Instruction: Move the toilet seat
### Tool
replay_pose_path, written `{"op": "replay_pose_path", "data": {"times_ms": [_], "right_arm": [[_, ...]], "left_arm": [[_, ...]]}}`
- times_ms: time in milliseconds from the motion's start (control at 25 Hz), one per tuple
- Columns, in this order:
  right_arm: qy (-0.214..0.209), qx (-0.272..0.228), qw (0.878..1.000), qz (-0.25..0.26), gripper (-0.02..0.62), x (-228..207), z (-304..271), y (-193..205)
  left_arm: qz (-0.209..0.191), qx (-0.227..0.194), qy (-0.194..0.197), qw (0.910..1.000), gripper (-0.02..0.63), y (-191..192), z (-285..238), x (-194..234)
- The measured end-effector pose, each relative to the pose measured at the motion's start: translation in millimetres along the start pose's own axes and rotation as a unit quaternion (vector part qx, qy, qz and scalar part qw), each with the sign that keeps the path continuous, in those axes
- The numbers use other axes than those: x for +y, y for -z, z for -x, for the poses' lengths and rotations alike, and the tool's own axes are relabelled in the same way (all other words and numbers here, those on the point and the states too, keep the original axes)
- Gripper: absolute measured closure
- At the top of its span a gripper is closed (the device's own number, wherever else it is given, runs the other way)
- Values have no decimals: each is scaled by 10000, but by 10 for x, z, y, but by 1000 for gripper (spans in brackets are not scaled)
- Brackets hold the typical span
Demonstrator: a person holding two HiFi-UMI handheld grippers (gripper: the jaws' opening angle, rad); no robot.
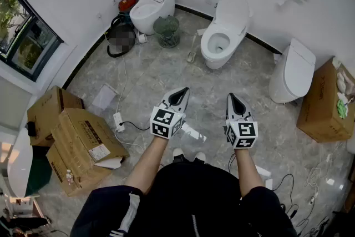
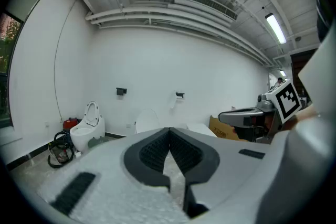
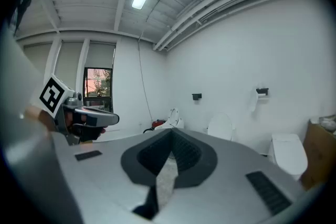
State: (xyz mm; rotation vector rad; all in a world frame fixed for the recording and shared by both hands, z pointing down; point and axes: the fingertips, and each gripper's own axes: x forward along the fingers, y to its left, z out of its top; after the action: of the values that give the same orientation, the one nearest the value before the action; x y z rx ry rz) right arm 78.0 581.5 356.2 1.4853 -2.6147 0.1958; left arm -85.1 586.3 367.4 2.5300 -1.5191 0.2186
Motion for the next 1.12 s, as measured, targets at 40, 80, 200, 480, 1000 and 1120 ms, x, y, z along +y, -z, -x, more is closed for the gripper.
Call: {"op": "replay_pose_path", "data": {"times_ms": [40, 80, 200, 480, 1000, 1120], "right_arm": [[-2, 10, 10000, -16, 597, 11, -4, 3], [0, 18, 10000, -25, 595, 20, -7, 5], [36, 5, 10000, 40, 594, 20, -5, -12], [-189, 105, 9998, 0, 592, -21, -29, 25], [-213, 176, 9996, -58, 592, 82, -942, -23], [-19, 227, 9997, -78, 592, 56, -1385, -85]], "left_arm": [[-1, -8, -4, 10000, 598, 2, 5, 5], [-2, -14, -9, 10000, 598, 4, 8, 9], [7, -13, -33, 10000, 598, 11, 7, 9], [38, -27, -120, 9999, 598, 13, -74, -76], [-13, -1, 83, 10000, 598, -52, -602, 671], [-31, 48, 253, 9997, 598, -123, -878, 1026]]}}
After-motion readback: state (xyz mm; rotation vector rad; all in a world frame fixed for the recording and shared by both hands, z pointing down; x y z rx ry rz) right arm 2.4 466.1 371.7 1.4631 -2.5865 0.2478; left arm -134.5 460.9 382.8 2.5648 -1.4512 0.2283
